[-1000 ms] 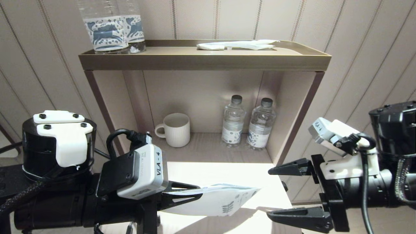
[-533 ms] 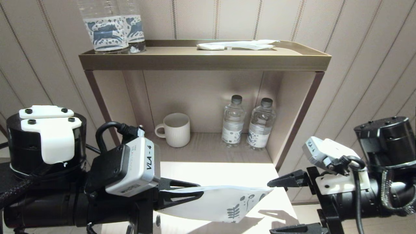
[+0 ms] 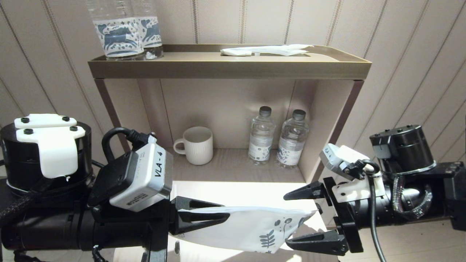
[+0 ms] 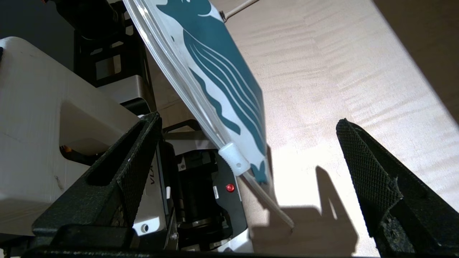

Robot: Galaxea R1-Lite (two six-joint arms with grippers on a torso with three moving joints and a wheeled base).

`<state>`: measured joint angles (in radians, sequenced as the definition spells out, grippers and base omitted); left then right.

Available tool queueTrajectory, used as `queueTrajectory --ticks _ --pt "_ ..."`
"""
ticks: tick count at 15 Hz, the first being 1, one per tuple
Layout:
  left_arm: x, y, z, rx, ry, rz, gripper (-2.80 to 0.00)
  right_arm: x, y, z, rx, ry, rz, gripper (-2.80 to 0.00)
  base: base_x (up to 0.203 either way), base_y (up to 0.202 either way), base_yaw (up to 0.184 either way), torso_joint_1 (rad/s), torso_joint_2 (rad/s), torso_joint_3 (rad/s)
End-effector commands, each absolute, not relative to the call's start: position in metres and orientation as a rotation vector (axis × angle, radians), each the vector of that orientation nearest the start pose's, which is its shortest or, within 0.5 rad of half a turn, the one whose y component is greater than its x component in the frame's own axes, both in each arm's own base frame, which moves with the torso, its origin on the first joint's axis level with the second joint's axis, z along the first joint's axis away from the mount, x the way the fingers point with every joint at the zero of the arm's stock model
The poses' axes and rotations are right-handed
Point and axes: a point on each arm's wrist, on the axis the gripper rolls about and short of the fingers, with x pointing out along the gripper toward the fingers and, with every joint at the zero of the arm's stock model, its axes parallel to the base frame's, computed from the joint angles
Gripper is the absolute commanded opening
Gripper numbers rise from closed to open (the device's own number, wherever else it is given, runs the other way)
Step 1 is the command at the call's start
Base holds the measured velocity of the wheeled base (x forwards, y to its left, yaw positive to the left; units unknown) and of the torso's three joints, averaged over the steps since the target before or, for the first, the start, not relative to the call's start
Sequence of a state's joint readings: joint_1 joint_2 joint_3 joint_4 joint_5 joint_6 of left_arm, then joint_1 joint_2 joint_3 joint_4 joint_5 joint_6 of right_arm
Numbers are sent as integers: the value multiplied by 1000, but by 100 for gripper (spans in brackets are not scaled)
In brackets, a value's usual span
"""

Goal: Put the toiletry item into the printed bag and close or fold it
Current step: Hand it to the other hand

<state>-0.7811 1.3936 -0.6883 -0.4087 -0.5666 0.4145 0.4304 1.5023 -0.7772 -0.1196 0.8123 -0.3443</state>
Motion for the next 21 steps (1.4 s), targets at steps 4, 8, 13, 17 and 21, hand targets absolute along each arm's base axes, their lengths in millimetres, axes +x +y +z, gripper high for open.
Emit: queueTrajectory --ticks 4,8,13,17,21 --pt "151 -167 210 381 36 -1390 -280 212 114 181 -166 431 1294 -280 0 0 0 0 0 0" --pt "153 -169 209 382 39 -1390 -280 212 114 182 -166 430 1296 -280 0 0 0 0 0 0" --pt "158 -174 203 384 67 -1404 -280 214 118 189 -172 403 1308 -280 0 0 0 0 0 0" --pt "161 -181 197 388 86 -1423 -280 217 124 194 -177 389 1322 -280 0 0 0 0 0 0" --pt "166 -193 195 391 80 -1439 -280 212 138 197 -188 398 1376 -280 0 0 0 0 0 0"
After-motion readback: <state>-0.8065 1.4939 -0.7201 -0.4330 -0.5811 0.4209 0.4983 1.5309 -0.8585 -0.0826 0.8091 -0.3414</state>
